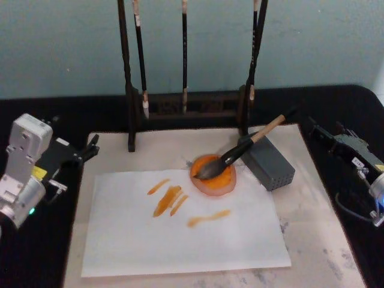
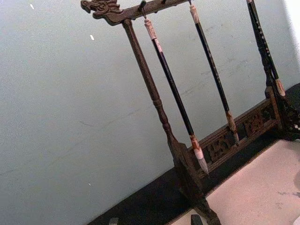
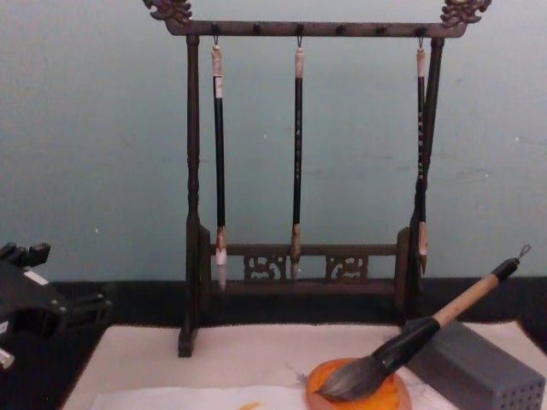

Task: Pick up the brush from the inkstone, write on the paper, then place the brush back to its original position.

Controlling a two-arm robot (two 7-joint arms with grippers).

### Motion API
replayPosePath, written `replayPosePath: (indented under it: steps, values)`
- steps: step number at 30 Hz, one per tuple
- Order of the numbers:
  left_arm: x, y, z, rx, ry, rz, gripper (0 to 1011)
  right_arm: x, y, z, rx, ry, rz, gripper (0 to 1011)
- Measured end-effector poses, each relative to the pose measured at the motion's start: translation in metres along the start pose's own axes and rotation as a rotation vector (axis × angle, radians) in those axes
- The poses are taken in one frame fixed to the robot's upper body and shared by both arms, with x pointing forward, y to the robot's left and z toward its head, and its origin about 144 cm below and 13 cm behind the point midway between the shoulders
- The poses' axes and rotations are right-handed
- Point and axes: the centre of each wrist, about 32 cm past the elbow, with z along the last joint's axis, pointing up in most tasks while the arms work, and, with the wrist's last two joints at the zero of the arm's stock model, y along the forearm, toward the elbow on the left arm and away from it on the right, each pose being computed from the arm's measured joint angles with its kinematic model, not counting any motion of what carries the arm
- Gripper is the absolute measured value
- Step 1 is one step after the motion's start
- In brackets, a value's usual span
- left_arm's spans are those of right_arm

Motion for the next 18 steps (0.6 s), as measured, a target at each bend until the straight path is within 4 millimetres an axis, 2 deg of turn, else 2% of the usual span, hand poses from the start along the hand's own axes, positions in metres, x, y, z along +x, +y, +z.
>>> replayPosePath:
  steps: [7, 18]
  values:
    - [0.0, 0.0, 0.0, 0.0, 0.0, 0.0, 1001, 0.009, 0.009, -0.005, -0.011, 0.153, -0.01, 1000]
    - [0.0, 0.0, 0.0, 0.0, 0.0, 0.0, 1001, 0.012, 0.032, -0.013, -0.029, 0.23, 0.005, 1000]
